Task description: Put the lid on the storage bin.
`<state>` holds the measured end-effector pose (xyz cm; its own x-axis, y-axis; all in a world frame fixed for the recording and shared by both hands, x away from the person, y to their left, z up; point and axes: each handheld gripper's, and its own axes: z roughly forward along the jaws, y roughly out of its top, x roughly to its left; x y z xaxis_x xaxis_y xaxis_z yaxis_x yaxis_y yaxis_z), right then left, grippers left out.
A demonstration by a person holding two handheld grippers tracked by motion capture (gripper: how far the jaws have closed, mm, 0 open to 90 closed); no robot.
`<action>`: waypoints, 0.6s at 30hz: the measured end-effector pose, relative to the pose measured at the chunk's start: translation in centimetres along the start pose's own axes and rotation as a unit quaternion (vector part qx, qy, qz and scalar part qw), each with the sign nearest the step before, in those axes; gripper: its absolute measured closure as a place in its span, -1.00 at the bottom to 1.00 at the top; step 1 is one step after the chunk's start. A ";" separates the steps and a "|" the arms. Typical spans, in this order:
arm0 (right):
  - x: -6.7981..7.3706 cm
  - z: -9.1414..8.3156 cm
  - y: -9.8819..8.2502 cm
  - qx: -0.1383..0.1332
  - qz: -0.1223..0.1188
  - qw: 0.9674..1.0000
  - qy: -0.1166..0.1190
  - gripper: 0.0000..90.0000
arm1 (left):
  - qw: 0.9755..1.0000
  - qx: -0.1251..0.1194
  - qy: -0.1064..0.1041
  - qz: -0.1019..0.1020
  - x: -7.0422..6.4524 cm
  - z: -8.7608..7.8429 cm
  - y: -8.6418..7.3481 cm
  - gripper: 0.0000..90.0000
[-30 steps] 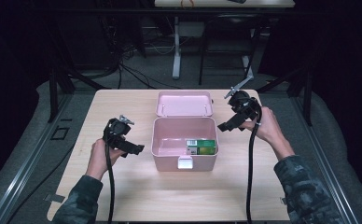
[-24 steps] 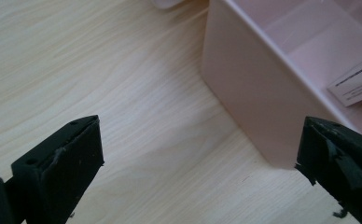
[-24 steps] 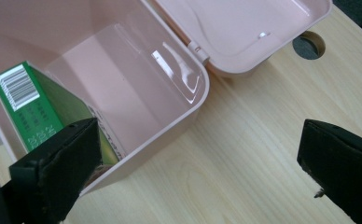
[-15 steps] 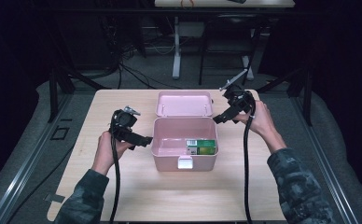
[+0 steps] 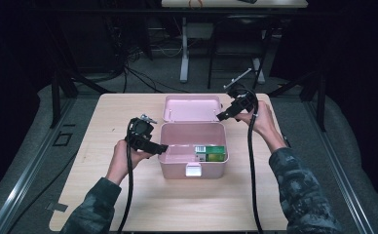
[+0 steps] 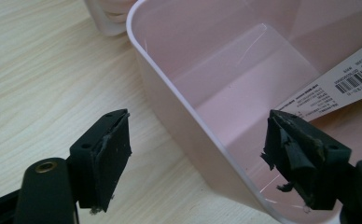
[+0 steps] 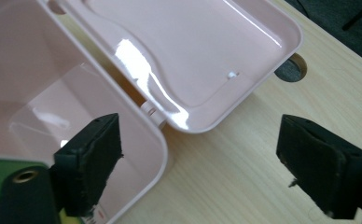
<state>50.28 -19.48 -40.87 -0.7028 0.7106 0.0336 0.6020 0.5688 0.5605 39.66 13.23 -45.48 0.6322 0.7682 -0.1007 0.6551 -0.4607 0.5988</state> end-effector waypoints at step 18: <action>-2.3 5.2 1.3 -0.011 0.067 0.997 -0.031 0.13 | 1.000 0.004 0.003 -0.030 -0.2 1.3 -0.5 0.38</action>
<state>54.61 -18.23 -44.53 -0.5916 0.8041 0.0585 0.6797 0.4585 0.5725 39.68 12.72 -46.76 0.5898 0.7968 -0.1315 0.6952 -0.4180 0.5848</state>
